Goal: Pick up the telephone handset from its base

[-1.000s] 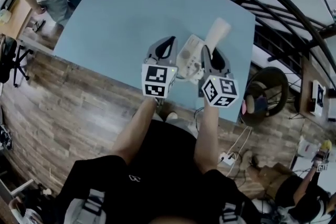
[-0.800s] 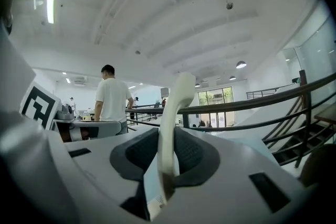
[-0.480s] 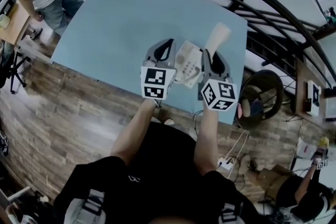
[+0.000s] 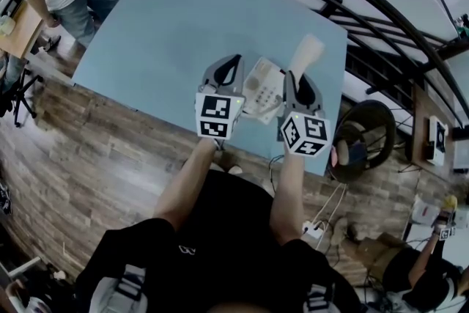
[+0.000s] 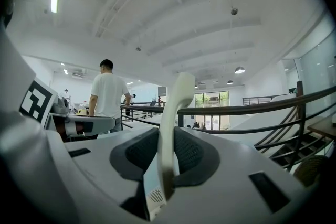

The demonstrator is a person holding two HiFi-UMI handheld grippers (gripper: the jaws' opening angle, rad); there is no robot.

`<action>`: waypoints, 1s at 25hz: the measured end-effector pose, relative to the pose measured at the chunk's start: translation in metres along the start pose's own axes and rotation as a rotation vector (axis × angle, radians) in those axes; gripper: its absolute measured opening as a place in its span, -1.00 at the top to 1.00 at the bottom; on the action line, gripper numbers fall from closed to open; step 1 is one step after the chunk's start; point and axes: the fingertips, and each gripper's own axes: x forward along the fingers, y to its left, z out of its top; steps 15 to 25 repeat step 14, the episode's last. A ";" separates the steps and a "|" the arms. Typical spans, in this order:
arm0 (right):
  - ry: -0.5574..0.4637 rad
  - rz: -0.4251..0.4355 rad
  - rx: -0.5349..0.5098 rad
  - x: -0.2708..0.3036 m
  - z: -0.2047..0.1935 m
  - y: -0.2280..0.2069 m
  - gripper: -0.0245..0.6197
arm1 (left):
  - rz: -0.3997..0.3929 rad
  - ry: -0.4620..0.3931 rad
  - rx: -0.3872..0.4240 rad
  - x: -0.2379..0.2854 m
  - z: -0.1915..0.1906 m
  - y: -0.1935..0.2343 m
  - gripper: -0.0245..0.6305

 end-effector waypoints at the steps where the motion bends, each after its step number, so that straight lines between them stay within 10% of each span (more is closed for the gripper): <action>1: 0.002 -0.003 0.000 0.000 0.000 -0.001 0.67 | 0.000 0.000 0.000 0.000 0.000 0.000 0.93; 25: 0.019 -0.022 -0.017 0.001 -0.005 -0.010 0.67 | -0.003 0.006 -0.005 0.006 -0.005 -0.001 0.93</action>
